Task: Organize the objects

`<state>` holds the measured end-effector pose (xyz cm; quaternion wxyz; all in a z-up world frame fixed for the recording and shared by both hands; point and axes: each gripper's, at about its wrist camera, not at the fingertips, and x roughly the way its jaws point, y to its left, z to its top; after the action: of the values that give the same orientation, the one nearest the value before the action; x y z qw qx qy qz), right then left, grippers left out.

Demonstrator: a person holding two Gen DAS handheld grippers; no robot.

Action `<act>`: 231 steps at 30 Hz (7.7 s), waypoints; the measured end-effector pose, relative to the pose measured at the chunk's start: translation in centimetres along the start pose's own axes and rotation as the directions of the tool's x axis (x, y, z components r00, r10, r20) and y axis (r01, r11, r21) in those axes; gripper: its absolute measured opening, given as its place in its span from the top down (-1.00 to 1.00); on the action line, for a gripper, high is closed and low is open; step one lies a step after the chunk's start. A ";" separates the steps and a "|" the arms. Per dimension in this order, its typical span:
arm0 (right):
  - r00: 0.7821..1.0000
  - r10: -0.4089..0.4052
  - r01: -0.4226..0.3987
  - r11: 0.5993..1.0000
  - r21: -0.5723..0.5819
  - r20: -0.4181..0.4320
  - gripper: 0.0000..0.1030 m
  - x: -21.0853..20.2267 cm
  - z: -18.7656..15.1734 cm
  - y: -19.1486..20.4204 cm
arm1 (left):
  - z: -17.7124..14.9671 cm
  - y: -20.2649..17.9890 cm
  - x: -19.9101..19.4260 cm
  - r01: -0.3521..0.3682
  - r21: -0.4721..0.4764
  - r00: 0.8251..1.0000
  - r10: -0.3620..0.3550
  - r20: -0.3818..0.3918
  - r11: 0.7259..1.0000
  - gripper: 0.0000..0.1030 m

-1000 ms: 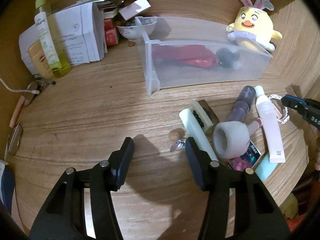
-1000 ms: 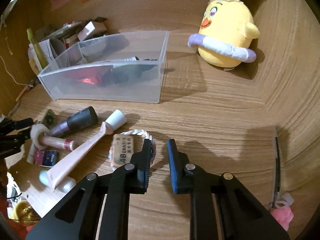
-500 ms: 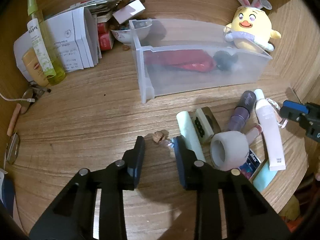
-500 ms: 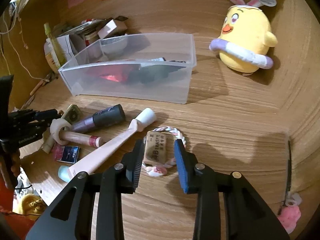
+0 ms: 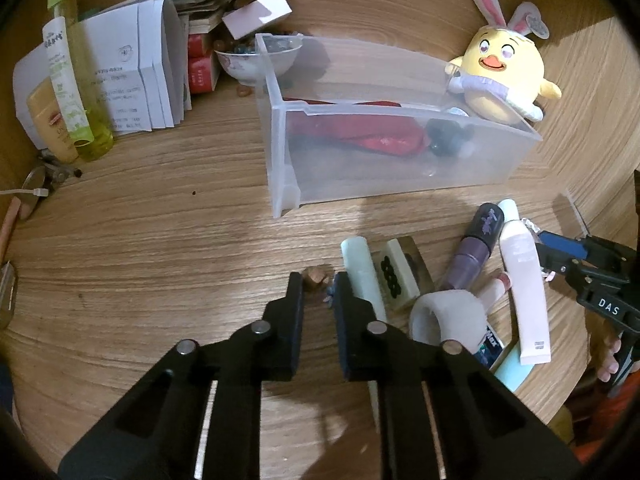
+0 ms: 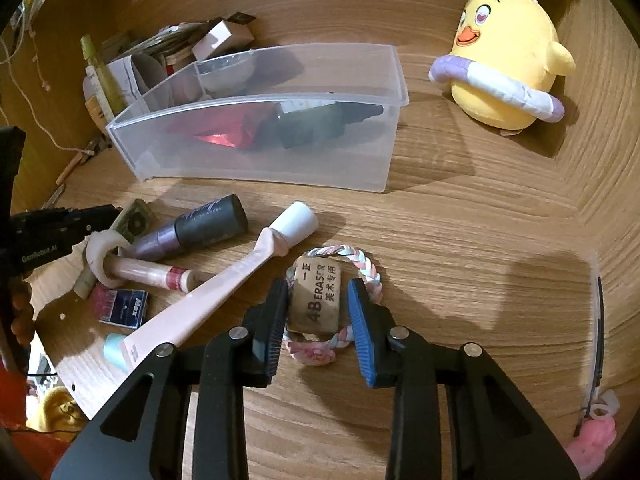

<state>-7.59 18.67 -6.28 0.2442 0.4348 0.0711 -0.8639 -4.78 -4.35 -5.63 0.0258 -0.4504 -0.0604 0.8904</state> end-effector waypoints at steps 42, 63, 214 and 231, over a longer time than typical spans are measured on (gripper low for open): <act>0.987 0.033 -0.040 0.999 0.038 0.156 0.57 -3.3 3.3 -0.5 | 2.2 1.1 -3.4 0.008 0.001 0.995 -0.008 0.101 1.000 0.77; 0.950 0.046 -0.042 0.999 -0.019 0.309 0.57 -6.2 9.0 0.9 | 7.2 -0.3 -7.2 0.022 0.026 0.966 -0.028 0.258 0.999 0.77; 0.994 -0.103 0.102 0.994 0.027 0.042 0.77 -0.9 -0.6 -1.0 | -1.8 -0.7 -1.5 -0.006 0.057 0.999 0.003 0.041 0.998 0.72; 0.986 -0.063 0.054 0.997 0.062 0.154 0.81 -3.6 1.0 -1.2 | -1.3 1.0 -3.3 -0.052 0.021 0.995 0.050 0.080 0.998 0.71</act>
<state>-7.08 20.69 -2.98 0.2109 0.3704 0.0395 -0.9038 -1.82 -5.55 -3.91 0.0056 -0.4155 -0.0395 0.9087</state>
